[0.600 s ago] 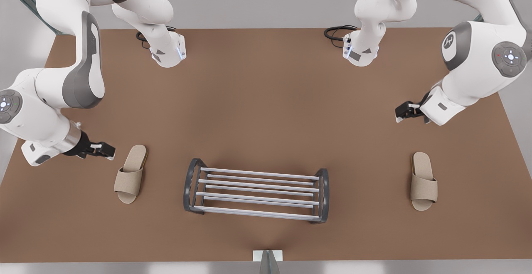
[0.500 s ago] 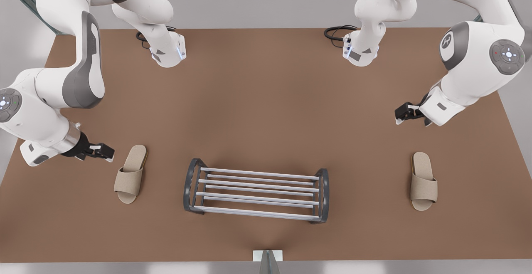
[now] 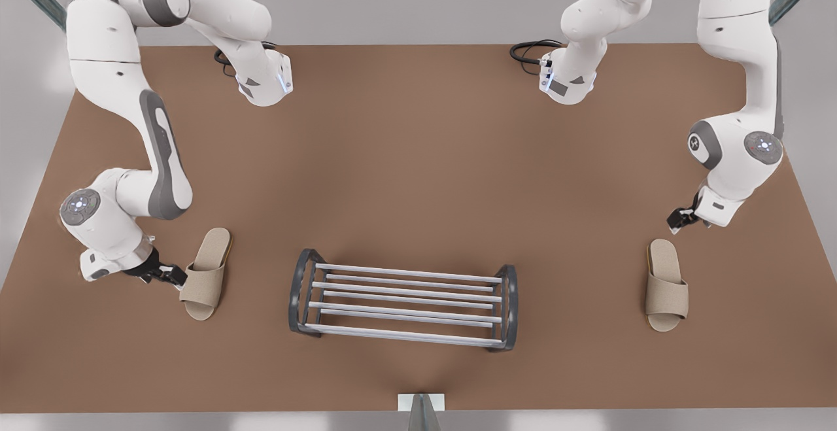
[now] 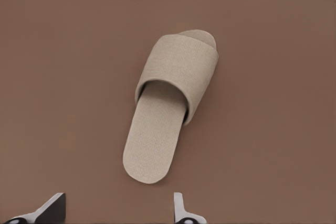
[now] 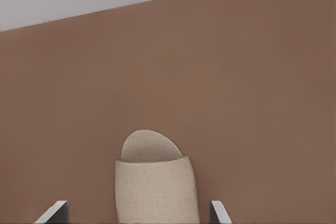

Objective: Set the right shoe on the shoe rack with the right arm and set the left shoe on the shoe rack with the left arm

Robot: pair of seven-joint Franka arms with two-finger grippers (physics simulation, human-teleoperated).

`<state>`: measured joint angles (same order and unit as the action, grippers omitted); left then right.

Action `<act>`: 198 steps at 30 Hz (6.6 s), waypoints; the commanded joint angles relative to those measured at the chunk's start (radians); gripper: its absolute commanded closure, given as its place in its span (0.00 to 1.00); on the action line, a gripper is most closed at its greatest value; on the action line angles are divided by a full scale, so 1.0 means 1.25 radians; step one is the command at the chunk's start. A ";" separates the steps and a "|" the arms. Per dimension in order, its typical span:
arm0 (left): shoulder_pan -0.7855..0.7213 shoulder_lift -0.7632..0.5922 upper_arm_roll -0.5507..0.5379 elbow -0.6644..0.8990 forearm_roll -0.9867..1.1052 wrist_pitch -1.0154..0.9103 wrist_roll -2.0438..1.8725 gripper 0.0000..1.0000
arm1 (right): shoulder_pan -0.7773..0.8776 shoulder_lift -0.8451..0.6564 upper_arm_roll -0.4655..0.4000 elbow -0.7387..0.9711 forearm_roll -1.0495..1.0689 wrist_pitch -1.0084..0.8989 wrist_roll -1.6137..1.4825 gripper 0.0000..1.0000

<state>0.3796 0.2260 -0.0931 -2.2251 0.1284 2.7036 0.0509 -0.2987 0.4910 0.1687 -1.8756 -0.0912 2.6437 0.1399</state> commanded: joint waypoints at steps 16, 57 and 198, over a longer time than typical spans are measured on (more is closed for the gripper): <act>0.253 0.364 -0.142 0.143 0.324 0.630 0.107 0.00 | -0.125 -0.049 0.007 -0.306 -0.030 0.692 -0.049 0.00; 0.305 0.387 -0.311 0.231 0.323 0.462 -0.206 0.79 | -0.183 0.092 0.097 -0.319 -0.035 0.692 -0.172 0.00; -0.236 -0.031 -0.031 0.444 -0.060 -0.726 -0.013 0.00 | 0.268 -0.123 0.164 0.666 -0.094 -0.864 0.394 0.00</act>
<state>0.0844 0.1892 -0.1316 -1.6729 0.0528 1.8078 0.0220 0.0761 0.3484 0.3711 -1.0614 -0.3095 1.7967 1.2611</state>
